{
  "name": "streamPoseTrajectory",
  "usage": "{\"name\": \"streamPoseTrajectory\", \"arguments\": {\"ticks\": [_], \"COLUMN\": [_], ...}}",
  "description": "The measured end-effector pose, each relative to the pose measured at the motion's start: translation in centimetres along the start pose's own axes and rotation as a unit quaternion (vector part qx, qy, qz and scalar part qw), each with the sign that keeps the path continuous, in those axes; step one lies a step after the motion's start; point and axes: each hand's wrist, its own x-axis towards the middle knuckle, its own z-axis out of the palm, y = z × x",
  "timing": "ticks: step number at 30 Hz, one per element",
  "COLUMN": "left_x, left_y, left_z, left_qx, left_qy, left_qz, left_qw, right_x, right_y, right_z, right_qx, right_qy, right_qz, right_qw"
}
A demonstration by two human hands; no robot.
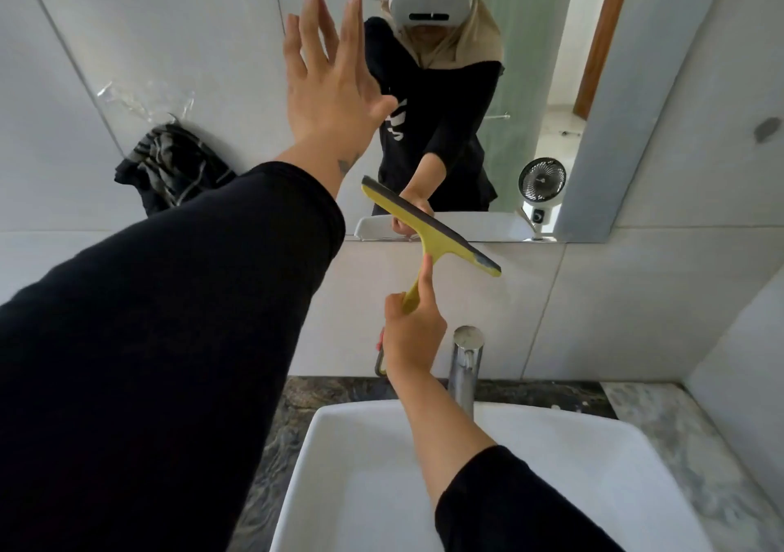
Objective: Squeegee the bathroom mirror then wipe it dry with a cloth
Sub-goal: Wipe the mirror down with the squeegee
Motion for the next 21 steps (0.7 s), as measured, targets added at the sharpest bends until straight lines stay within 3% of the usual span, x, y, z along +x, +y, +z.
{"name": "streamPoseTrajectory", "arguments": {"ticks": [10, 17, 21], "left_x": [0.4, 0.3, -1.0], "left_y": [-0.7, -0.7, -0.8], "left_z": [1.1, 1.2, 2.2], "left_qx": [-0.012, 0.001, -0.02], "left_qy": [-0.001, -0.003, 0.04], "left_qz": [-0.029, -0.027, -0.028], "left_qw": [1.0, 1.0, 0.999], "right_x": [-0.4, -0.6, -0.4], "right_y": [0.8, 0.9, 1.3], "right_z": [-0.4, -0.9, -1.6], "right_qx": [-0.155, -0.204, -0.228], "right_qy": [-0.052, -0.055, -0.067], "right_qz": [-0.045, -0.072, -0.075], "right_qw": [0.986, 0.975, 0.968]}}
